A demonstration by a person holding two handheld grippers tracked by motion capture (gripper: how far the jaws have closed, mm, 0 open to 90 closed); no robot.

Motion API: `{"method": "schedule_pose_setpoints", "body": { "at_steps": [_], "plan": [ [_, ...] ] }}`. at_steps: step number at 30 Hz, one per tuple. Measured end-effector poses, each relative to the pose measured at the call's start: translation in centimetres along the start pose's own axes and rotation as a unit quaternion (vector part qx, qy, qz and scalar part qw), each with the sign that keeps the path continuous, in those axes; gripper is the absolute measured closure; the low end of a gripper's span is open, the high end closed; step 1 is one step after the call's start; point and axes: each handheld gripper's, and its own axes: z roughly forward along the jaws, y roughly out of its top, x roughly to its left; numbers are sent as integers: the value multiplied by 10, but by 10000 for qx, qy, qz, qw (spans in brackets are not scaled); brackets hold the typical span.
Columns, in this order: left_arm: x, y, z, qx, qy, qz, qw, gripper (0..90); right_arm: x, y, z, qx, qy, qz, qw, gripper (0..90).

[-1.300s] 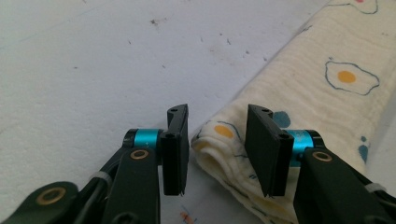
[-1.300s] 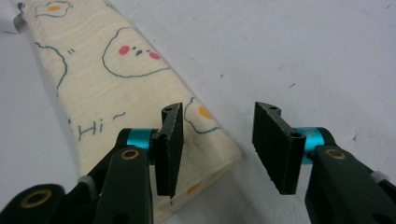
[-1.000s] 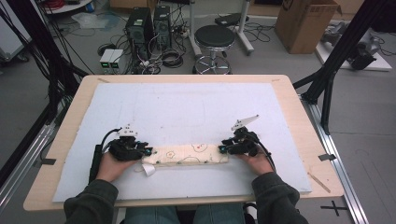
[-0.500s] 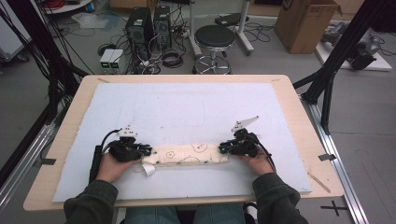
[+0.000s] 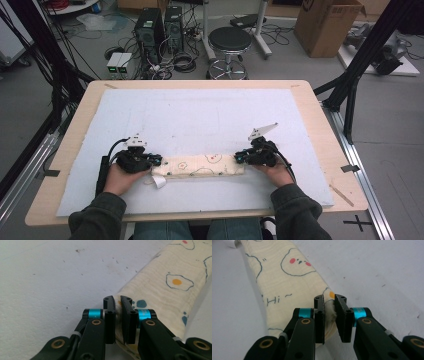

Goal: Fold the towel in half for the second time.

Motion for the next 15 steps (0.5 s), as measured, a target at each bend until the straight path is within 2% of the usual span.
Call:
{"method": "schedule_pose_setpoints", "body": {
  "at_steps": [6,10,15],
  "plan": [
    [0,6,-1,-55,26,-2,10000,827,-2,3,-4,-16,-35,36,10000,792],
    [3,7,-1,-147,38,-66,9999,830,-2,8,-7,-6,-57,-18,10000,793],
    [4,12,-3,-141,70,-63,9999,830,-3,16,-10,34,-105,-92,9999,794]
  ]
}}
